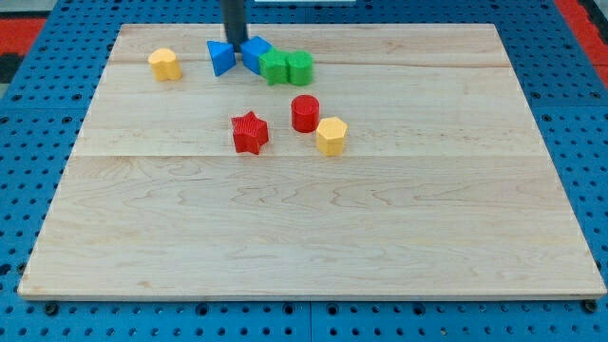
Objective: Move blue triangle left horizontally towards red star
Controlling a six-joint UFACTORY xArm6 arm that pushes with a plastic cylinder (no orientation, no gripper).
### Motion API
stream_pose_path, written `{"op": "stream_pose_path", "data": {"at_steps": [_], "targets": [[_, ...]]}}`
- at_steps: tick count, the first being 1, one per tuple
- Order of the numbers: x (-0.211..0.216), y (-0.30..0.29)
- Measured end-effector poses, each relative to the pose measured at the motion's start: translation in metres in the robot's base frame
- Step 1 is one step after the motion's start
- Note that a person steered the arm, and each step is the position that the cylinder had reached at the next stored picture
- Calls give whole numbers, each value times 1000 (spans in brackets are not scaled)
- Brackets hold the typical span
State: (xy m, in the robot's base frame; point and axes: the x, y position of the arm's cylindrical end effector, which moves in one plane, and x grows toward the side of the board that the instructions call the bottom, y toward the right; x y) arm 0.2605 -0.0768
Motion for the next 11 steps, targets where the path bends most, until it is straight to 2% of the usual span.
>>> {"op": "stream_pose_path", "data": {"at_steps": [3, 4, 5, 6, 7, 8, 10, 11], "targets": [[72, 95], [46, 71], [-26, 35], [-68, -26], [-37, -53], [7, -30], [19, -49], [92, -47]]}}
